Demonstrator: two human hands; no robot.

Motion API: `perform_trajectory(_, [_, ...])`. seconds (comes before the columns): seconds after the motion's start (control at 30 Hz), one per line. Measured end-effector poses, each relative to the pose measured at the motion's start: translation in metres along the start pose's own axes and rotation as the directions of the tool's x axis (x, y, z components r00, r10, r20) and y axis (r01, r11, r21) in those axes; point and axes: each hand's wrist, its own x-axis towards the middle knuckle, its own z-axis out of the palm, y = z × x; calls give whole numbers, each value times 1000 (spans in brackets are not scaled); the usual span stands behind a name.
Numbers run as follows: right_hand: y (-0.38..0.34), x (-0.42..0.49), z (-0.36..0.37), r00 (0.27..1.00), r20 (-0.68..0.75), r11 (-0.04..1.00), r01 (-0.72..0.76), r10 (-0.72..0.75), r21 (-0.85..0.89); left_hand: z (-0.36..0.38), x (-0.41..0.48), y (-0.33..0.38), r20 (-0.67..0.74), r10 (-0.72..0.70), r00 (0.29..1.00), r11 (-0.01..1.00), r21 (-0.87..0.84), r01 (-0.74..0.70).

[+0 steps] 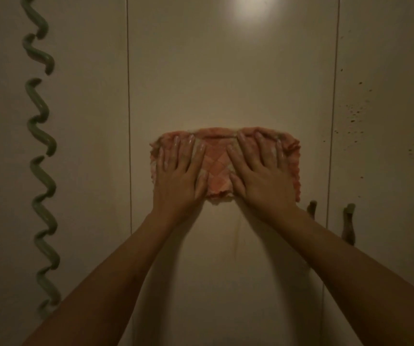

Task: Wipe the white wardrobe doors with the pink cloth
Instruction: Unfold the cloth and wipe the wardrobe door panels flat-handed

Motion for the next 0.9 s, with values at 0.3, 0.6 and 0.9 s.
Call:
perform_trajectory(0.3, [-20, -67, 22, 997, 81, 1000, 3, -4, 12, 14, -61, 17, 57, 27, 998, 999, -20, -26])
perform_trajectory(0.6, [-44, -142, 52, 993, 22, 993, 112, -113, 26, 34, -142, 47, 102, 57, 993, 998, -31, -55])
perform_trajectory(0.9, [-62, -232, 83, 976, 140, 985, 162, -168, 58, 52, -229, 83, 196, 80, 977, 997, -16, -79])
